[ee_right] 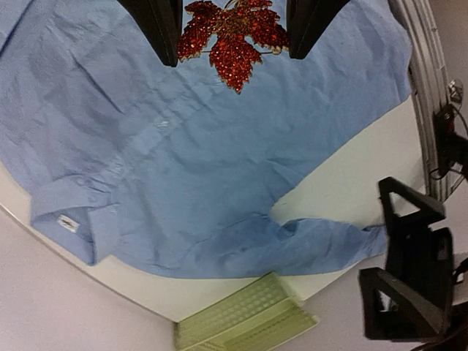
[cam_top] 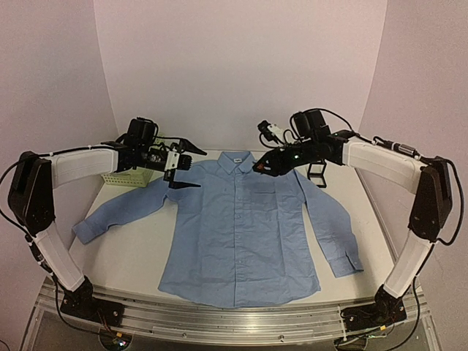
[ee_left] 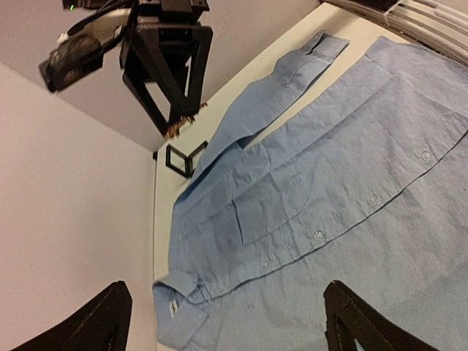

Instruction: Pin the brooch onto the clothing

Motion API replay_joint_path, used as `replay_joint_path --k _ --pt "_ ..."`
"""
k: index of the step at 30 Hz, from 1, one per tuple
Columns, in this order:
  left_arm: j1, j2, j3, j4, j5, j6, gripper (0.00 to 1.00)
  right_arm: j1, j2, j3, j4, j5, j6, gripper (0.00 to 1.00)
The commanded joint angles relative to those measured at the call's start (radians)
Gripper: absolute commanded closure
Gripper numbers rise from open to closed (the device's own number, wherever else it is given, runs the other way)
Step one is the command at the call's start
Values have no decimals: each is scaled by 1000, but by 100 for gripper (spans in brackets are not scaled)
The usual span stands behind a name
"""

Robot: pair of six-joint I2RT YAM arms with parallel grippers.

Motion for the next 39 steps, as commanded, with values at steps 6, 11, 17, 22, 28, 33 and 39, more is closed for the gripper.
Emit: replay_joint_path --k 6,11,17,22,28,33,39 --pt "-68 -43 77 28 187 310 30 217 -10 88 1 -100 -14 75" --pt "-90 -73 58 17 221 353 41 257 16 109 3 -88 -4 75" --pt "-103 -84 45 -48 228 455 48 276 36 135 3 -80 -2 75" --pt "-129 -105 23 -31 230 445 55 279 44 139 4 -72 -1 75" --pt "-133 -92 28 -43 179 421 60 285 41 145 7 -66 -9 75" --pt "-133 -70 59 -67 147 420 63 288 46 147 9 -67 -16 76" --pt "-134 -72 66 -75 133 426 71 291 58 160 10 -69 -19 76"
